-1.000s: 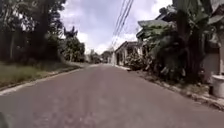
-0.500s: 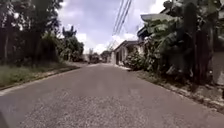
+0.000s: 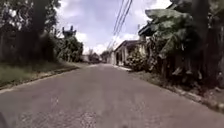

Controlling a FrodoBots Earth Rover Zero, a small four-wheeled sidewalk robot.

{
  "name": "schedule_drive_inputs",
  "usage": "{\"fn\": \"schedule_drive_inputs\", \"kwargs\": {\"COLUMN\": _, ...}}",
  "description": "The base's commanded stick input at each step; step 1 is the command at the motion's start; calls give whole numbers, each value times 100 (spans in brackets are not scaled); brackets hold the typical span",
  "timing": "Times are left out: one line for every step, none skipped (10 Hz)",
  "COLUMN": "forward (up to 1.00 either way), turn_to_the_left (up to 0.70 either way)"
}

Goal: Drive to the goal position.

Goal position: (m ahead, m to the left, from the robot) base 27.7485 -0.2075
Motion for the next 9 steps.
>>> {"fn": "schedule_drive_inputs", "kwargs": {"forward": 70, "turn_to_the_left": 0}}
{"fn": "schedule_drive_inputs", "kwargs": {"forward": 70, "turn_to_the_left": 0}}
{"fn": "schedule_drive_inputs", "kwargs": {"forward": 70, "turn_to_the_left": 0}}
{"fn": "schedule_drive_inputs", "kwargs": {"forward": 70, "turn_to_the_left": 0}}
{"fn": "schedule_drive_inputs", "kwargs": {"forward": 70, "turn_to_the_left": 0}}
{"fn": "schedule_drive_inputs", "kwargs": {"forward": 70, "turn_to_the_left": 0}}
{"fn": "schedule_drive_inputs", "kwargs": {"forward": 70, "turn_to_the_left": 0}}
{"fn": "schedule_drive_inputs", "kwargs": {"forward": 70, "turn_to_the_left": 0}}
{"fn": "schedule_drive_inputs", "kwargs": {"forward": 70, "turn_to_the_left": 0}}
